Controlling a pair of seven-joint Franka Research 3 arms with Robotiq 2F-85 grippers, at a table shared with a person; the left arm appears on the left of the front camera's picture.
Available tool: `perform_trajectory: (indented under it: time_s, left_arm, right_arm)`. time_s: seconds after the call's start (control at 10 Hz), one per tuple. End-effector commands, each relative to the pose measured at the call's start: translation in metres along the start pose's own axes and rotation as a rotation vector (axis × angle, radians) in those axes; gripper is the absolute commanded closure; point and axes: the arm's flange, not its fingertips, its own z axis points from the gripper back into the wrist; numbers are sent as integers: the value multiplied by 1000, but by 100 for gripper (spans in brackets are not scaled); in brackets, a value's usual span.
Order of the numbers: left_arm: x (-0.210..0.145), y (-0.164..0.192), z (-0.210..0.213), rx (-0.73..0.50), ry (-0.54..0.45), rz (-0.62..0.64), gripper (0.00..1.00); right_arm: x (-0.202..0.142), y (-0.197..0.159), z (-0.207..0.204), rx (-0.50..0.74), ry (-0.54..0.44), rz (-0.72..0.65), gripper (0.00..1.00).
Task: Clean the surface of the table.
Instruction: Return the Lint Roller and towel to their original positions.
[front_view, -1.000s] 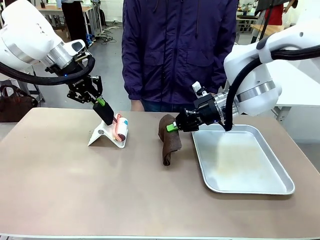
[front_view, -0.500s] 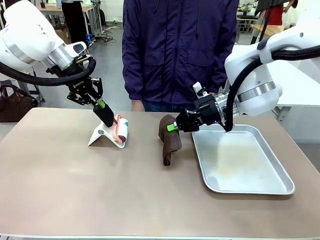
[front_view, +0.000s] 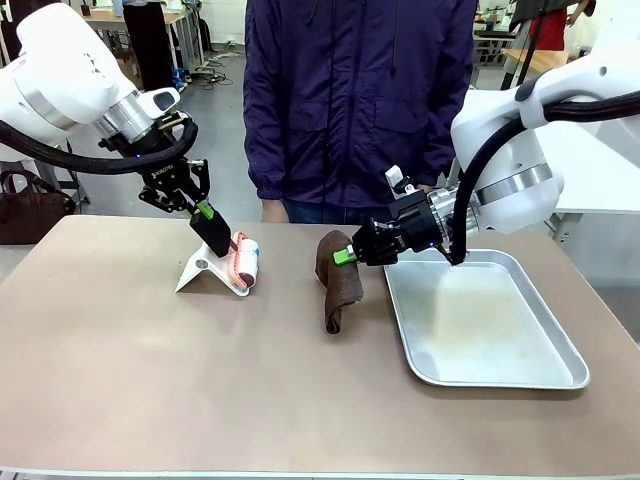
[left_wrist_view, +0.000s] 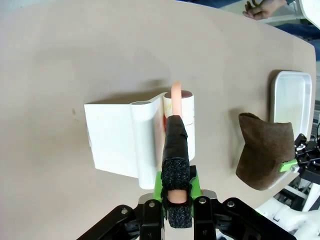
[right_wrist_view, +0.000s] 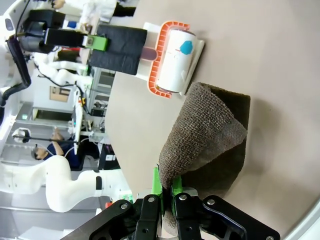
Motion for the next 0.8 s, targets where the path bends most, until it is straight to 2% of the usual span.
perform_trajectory:
  time_s: [0.0,0.4,0.7]
  left_arm:
    - [7,5,-2,45,19,14,78]
    - [10,7,-3,38,12,28,78]
    - [10,13,-1,-16,24,40,78]
  right_arm:
    - [-2,-3,0,47,-25,29,92]
    - [-2,-4,-1,30,-23,39,92]
    - [0,-5,-2,22,-18,26,92]
